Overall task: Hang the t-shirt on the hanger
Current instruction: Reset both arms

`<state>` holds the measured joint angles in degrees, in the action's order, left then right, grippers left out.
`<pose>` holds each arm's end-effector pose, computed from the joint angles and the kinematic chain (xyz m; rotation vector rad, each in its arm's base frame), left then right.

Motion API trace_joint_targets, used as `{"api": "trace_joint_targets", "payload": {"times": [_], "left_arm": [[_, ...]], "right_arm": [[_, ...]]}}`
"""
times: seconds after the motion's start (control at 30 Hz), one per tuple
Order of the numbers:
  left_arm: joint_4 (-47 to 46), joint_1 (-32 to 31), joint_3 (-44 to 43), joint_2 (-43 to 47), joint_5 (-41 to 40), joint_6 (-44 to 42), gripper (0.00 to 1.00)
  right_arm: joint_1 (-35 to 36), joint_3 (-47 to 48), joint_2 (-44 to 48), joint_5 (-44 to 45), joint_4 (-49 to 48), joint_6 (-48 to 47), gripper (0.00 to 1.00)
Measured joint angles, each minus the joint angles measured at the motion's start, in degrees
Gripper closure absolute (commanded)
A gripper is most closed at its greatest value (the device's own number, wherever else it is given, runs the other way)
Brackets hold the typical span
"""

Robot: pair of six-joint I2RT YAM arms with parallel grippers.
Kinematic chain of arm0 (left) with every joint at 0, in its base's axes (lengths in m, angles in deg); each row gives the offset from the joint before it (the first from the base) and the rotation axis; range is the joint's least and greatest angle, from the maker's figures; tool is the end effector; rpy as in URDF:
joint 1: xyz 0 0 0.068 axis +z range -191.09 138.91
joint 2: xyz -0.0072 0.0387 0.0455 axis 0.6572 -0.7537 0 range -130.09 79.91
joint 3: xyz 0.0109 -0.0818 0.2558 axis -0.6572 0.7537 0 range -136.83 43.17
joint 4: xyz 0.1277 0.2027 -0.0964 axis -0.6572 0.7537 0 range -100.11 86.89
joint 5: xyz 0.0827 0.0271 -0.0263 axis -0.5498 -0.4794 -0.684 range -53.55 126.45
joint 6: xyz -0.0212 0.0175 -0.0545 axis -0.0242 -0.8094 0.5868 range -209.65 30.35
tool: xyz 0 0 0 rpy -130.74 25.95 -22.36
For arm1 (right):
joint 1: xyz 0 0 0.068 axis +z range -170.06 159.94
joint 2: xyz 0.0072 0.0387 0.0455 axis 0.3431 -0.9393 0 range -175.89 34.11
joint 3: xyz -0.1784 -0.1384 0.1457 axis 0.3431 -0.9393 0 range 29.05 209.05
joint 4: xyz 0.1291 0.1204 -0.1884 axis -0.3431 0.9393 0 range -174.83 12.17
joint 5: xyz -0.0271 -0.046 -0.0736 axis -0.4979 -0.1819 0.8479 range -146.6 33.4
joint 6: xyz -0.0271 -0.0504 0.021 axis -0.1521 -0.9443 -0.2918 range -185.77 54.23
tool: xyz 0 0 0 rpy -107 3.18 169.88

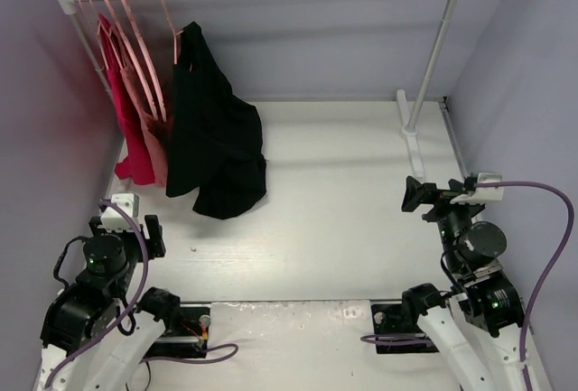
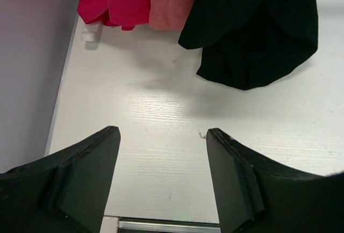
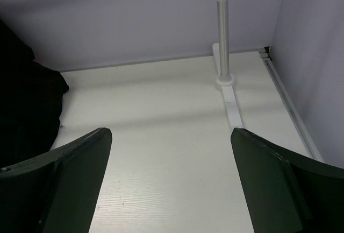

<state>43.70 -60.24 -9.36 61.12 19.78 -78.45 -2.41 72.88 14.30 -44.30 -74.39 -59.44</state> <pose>0.0535 -0.0047 0.3408 -0.0624 1.9054 -0.0790 0.0859 0.0171 0.3826 0.0497 1.3414 0.2109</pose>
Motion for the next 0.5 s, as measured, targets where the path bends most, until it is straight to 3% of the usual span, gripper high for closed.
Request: {"api": "trace_joint_targets", "payload": {"times": [0.5], "left_arm": [[-3.6,0.0,7.0,2.8,-0.5,0.8,0.34]], "right_arm": [[0.0,-1.5,0.6,1.0,-0.7,0.8,0.0]]}}
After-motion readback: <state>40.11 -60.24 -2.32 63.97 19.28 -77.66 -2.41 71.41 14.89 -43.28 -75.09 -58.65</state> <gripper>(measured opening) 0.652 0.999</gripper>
